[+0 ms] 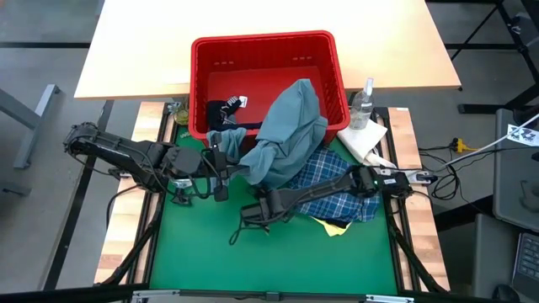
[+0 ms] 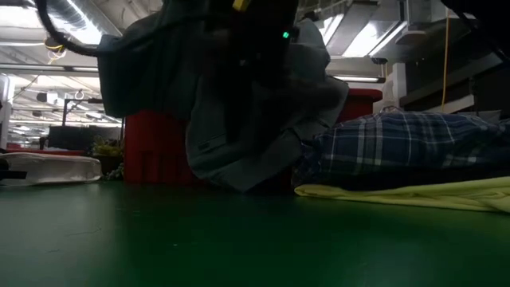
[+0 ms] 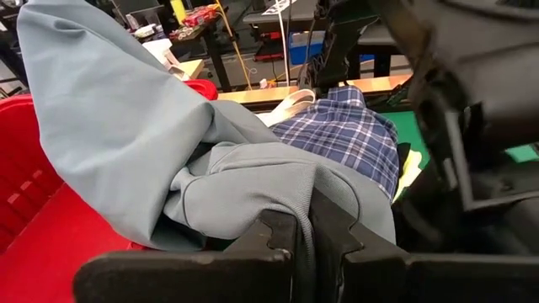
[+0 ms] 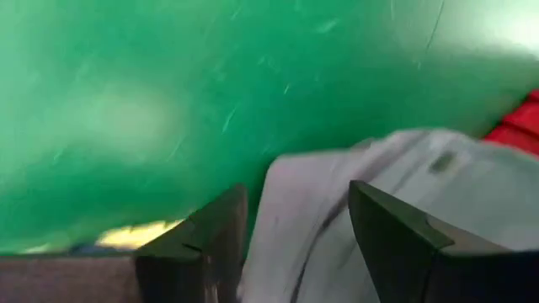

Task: Fold Laundry from Bin
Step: Fold the blue pants on top of the blue shirt

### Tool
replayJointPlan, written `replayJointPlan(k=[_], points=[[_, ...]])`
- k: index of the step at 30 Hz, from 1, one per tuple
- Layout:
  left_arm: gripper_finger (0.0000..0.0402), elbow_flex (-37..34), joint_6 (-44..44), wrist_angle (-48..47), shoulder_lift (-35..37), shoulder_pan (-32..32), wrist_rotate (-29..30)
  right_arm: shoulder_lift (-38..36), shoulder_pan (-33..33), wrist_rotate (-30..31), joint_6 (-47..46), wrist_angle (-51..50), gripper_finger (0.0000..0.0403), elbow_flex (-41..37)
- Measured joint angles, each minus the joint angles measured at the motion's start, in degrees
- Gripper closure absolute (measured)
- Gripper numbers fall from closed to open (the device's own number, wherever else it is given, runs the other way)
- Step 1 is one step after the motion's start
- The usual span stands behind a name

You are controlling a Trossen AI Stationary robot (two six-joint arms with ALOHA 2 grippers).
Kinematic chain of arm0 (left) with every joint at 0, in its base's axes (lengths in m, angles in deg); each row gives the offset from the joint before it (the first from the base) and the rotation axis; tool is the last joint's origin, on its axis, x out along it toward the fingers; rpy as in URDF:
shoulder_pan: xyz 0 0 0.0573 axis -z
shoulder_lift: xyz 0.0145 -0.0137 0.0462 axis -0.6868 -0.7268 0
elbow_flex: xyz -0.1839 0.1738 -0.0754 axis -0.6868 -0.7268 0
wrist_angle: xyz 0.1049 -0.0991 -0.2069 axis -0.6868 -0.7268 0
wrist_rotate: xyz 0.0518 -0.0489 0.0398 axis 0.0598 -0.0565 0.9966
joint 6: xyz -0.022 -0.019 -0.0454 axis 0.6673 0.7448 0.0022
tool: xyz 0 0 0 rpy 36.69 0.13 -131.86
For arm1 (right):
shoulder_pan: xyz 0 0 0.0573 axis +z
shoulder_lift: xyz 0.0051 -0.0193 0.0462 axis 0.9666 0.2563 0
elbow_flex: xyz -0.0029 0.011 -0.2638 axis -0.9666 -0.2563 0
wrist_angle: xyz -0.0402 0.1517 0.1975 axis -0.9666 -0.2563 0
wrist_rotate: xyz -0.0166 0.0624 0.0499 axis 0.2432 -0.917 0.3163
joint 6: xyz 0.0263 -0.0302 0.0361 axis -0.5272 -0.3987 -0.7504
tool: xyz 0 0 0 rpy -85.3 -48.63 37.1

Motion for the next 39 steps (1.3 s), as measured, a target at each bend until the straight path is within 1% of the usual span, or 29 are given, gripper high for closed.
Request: replayJointPlan(k=[3,6,9,13,19,25,32,39], points=[[0.0395,0.0,0.0,0.0,0.0,0.0,0.0,0.0,-1.3,-0.5,1.1,3.4,0.0194,-2.0],[0.0395,0.0,0.0,-0.1,0.0,0.0,0.0,0.0,-3.1,0.8,2.8,6.5,0.0194,-3.5],[0.0395,0.0,0.0,-0.1,0.0,0.0,0.0,0.0,-4.8,0.3,3.0,6.5,0.0194,-3.8],[0.0395,0.0,0.0,-0.1,0.0,0.0,0.0,0.0,-7.1,-3.4,3.4,6.6,0.0194,-3.8],[0.0395,0.0,0.0,-0.1,0.0,0.0,0.0,0.0,-9.3,-3.0,3.4,6.6,0.0194,-3.8],[0.0395,0.0,0.0,-0.1,0.0,0.0,0.0,0.0,-10.1,-2.8,3.4,6.7,0.0194,-3.8],[0.0395,0.0,0.6,-0.2,0.0,0.0,0.0,1.4,-11.3,2.1,3.0,7.9,0.0194,-4.7],[0.0395,0.0,0.6,-0.2,0.0,0.0,0.0,1.7,-11.8,3.1,1.5,11.9,0.0194,-9.5]])
